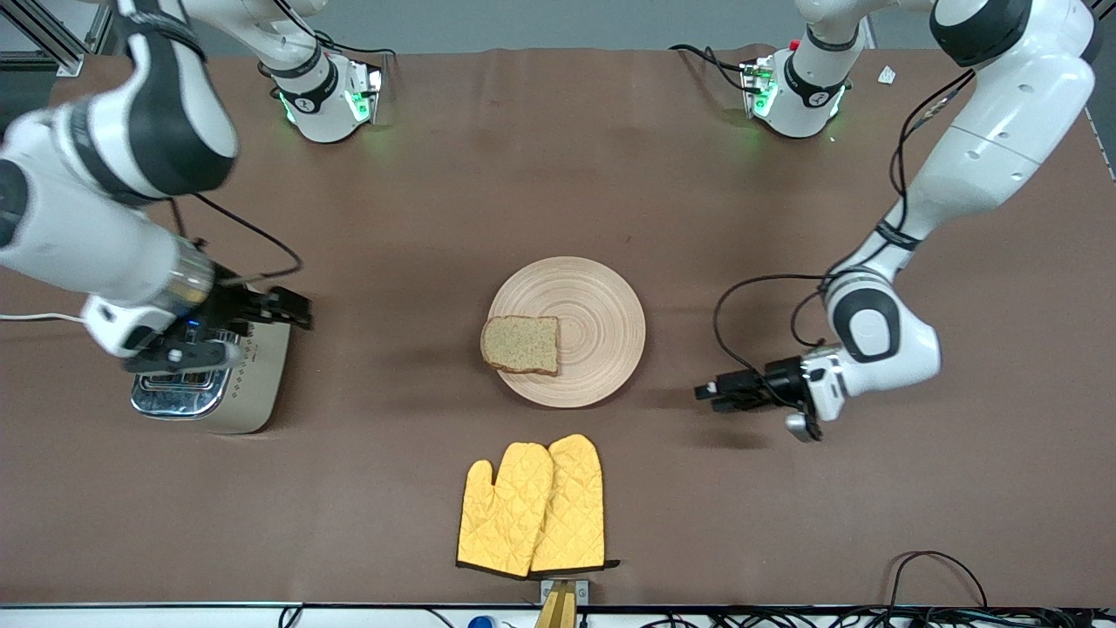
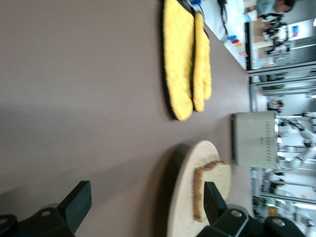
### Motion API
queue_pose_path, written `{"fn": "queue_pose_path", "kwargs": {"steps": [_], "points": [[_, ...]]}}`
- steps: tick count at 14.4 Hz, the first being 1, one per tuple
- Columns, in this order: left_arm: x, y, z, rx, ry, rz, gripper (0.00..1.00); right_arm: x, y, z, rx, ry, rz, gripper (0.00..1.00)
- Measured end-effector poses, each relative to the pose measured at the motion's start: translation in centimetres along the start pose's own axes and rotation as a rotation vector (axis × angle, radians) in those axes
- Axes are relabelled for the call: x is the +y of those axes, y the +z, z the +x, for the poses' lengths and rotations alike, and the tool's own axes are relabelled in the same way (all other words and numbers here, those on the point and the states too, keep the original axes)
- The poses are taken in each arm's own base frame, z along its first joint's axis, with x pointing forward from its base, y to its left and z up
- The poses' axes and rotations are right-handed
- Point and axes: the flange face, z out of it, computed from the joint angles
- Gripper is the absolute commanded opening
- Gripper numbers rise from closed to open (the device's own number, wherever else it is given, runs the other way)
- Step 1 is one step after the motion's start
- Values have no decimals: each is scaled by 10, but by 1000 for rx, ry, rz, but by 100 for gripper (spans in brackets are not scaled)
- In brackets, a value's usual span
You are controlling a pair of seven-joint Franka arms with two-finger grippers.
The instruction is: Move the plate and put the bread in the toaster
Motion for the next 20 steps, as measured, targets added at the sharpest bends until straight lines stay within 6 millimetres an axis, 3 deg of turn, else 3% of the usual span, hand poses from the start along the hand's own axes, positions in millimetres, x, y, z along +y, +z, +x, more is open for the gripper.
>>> {"fn": "queue_pose_path", "kwargs": {"steps": [2, 4, 7, 9, 12, 16, 20], "points": [[0, -37, 22, 6, 5, 61, 100, -40, 32, 1, -10, 43, 24, 100], [11, -68, 42, 1, 9, 119, 100, -72, 64, 3, -11, 88, 55, 100], [41, -112, 66, -14, 12, 239, 100, -101, 114, 7, -14, 119, 95, 100], [74, -140, 74, -25, 21, 332, 100, -109, 147, 5, -15, 117, 108, 100], [131, -176, 71, -53, 36, 488, 100, -121, 190, -6, -7, 107, 128, 99], [198, -218, 51, -94, 17, 675, 100, -130, 244, -33, -1, 94, 136, 92], [255, -245, 26, -116, 12, 770, 100, -135, 262, -44, -1, 84, 137, 76]]}}
